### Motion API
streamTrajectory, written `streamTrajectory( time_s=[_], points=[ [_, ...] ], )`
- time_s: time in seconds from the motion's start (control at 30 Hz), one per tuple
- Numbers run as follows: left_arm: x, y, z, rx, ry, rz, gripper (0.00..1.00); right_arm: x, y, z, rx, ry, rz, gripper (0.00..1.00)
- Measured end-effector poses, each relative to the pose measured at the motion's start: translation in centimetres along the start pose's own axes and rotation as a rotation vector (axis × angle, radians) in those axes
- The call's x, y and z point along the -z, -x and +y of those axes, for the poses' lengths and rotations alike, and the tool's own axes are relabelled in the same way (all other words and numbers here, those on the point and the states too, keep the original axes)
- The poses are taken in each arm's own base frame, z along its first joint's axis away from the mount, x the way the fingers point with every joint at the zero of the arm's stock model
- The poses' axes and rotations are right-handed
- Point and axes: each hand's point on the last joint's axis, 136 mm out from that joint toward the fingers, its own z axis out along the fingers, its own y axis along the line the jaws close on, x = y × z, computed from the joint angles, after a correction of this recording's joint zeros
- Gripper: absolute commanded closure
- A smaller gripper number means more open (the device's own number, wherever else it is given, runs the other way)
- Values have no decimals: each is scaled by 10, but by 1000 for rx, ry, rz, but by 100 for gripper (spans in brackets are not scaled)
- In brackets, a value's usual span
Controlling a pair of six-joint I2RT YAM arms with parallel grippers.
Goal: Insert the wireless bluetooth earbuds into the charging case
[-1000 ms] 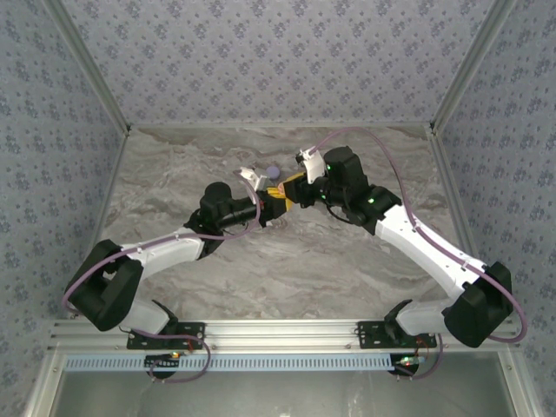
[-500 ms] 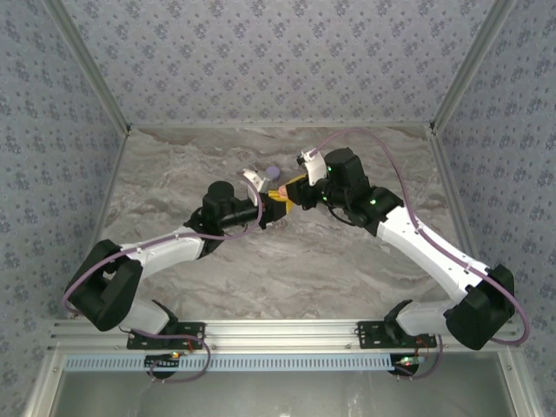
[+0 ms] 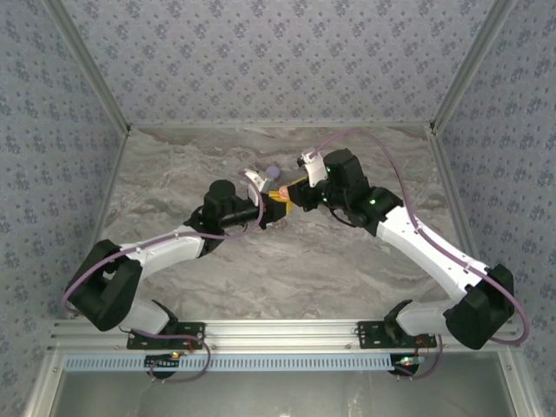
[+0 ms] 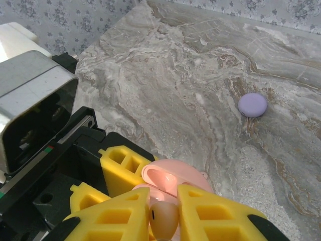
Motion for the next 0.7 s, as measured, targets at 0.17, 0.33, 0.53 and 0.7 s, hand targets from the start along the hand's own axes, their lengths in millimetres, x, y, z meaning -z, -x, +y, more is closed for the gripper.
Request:
streamTrajectory(
  time_s=[0.17,0.33,0.53,0.7],
  points=[
    [-1,-1,0,0,-2,14,100,-1,-1,-2,-2,-11,4,78],
    [-2,-1,0,-7,3,31,100,-2,-2,-10,-15,-33,8,78],
    [-4,-24,6,-1,35,127,100,-8,-9,-31,-75,-73,29,78],
    [-1,-49,19,19,108,221,100,-17,-33,-51,-140,-113,90,78]
  ],
)
